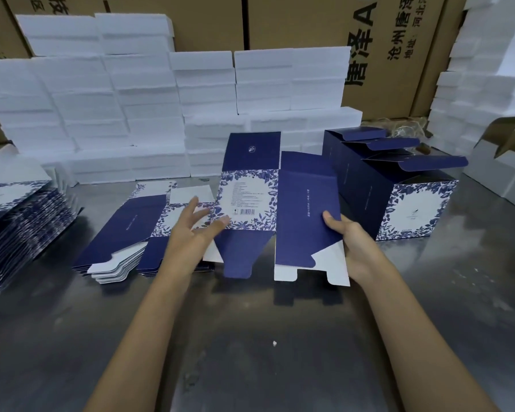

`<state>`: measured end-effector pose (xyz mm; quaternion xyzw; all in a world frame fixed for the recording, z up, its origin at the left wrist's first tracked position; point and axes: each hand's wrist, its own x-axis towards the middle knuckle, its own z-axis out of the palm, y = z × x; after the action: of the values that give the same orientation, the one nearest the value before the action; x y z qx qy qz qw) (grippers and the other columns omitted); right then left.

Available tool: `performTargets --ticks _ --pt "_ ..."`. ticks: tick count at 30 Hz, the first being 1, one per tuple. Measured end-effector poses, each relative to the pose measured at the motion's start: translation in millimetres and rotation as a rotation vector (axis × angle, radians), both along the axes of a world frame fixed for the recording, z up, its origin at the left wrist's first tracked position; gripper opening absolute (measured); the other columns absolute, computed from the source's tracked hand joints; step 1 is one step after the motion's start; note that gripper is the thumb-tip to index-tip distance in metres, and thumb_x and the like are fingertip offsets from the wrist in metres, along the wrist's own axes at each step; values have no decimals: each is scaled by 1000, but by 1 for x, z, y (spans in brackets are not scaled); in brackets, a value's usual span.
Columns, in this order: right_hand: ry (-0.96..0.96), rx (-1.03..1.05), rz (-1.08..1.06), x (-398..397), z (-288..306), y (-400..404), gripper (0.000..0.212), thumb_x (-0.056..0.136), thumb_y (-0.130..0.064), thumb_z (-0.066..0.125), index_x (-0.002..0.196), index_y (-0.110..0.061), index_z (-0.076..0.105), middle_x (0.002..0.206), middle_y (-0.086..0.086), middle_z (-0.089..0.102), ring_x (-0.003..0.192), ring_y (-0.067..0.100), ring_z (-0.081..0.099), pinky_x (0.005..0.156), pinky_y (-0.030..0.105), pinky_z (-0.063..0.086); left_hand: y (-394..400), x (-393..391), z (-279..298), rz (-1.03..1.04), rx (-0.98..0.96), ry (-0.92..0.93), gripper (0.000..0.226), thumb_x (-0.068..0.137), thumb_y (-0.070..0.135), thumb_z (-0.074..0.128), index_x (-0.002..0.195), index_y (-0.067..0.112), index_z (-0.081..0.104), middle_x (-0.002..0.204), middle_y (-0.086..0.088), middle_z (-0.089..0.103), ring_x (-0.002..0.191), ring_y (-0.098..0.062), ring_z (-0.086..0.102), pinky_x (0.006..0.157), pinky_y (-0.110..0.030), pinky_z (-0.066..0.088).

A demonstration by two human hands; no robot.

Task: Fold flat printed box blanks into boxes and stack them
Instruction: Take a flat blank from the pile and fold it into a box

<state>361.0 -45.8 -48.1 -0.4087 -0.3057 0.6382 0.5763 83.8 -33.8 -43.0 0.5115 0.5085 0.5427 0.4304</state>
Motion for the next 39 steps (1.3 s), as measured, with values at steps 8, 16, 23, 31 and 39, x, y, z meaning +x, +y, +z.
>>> performTargets --ticks 8,16,23,31,39 --pt "-88 59 83 -1 1 1 30 93 -15 63 121 -10 68 120 13 73 98 27 73 84 39 60 -4 -5 2 -248 -124 -188 26 76 25 85 99 35 76 111 0 76 100 -23 74 83 -37 56" --pt "-131 184 99 3 -2 -1 29 95 -11 65 120 -22 71 122 9 73 108 29 72 81 41 59 -10 4 7 -197 -144 -251 30 88 36 74 113 21 72 109 -5 76 97 -26 74 77 -40 61" --pt "-211 86 -26 -2 2 2 29 103 -41 54 117 -23 73 113 4 77 102 24 75 82 42 60 -11 6 9 -166 -126 -148 16 93 40 68 104 31 75 101 2 78 89 -21 76 68 -35 61" --pt "-189 45 145 8 2 -4 30 97 -40 65 117 -21 76 119 8 75 107 26 73 79 37 61 -9 13 6 136 -30 -92 34 98 56 49 90 32 71 89 22 75 80 1 72 75 -29 51" --pt "-81 -49 38 27 9 -5 38 89 -36 71 121 -17 72 114 10 76 97 30 75 83 44 60 -9 24 -2 -221 18 56 79 91 38 70 153 48 22 145 30 34 127 16 40 92 -3 36"
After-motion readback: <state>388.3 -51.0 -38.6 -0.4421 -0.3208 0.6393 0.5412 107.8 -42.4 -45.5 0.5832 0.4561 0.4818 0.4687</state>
